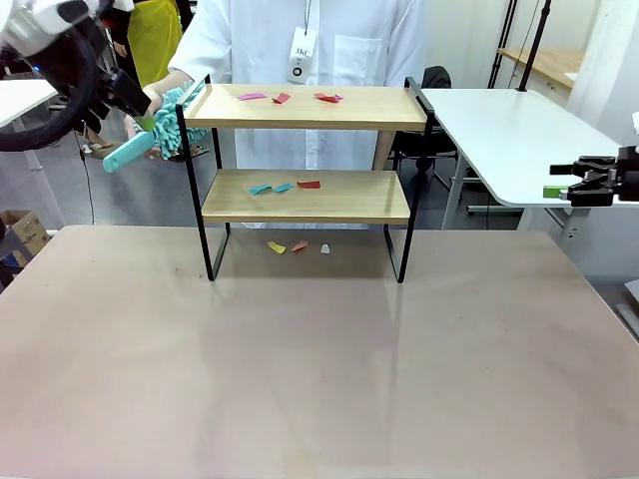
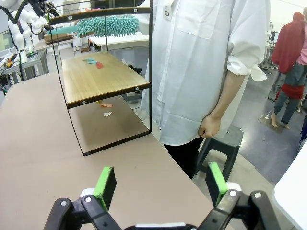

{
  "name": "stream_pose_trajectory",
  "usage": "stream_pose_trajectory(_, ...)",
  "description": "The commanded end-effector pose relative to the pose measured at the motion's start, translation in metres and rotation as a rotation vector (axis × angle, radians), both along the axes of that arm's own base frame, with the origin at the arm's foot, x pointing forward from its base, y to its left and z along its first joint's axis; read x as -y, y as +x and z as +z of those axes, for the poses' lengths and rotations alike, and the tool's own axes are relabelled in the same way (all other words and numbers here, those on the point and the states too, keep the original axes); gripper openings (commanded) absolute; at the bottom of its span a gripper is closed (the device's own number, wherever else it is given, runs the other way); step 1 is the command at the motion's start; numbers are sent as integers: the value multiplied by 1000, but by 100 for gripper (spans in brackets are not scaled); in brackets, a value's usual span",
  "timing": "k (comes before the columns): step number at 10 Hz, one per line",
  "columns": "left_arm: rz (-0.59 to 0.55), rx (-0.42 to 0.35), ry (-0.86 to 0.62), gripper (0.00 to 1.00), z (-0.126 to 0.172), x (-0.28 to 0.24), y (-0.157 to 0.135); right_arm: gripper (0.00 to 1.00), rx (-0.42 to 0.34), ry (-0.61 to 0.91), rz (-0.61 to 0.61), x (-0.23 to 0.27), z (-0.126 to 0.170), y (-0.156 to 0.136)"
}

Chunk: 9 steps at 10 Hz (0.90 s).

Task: Clean the shelf.
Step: Pick up the Duster handed by the human.

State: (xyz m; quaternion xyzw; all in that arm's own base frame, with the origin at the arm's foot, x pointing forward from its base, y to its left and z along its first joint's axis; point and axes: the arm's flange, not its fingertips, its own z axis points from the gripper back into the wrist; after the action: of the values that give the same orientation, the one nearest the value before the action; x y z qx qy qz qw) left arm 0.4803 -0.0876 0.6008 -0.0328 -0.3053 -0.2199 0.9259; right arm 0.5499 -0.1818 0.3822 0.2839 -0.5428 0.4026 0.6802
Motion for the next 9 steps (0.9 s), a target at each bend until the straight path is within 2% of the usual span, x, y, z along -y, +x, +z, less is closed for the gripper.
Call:
stream_pose_trajectory(1, 117, -20, 54, 100, -4, 13, 13, 100, -4, -7, -2, -1, 3, 1)
stream_pose_trajectory(4, 207, -22, 86, 100, -23, 9, 29, 100, -4, -7, -2, -1, 3, 1)
stream_pose_trajectory(9, 241, -52, 102, 100, -45, -14, 31, 100, -4, -7, -2, -1, 3, 1)
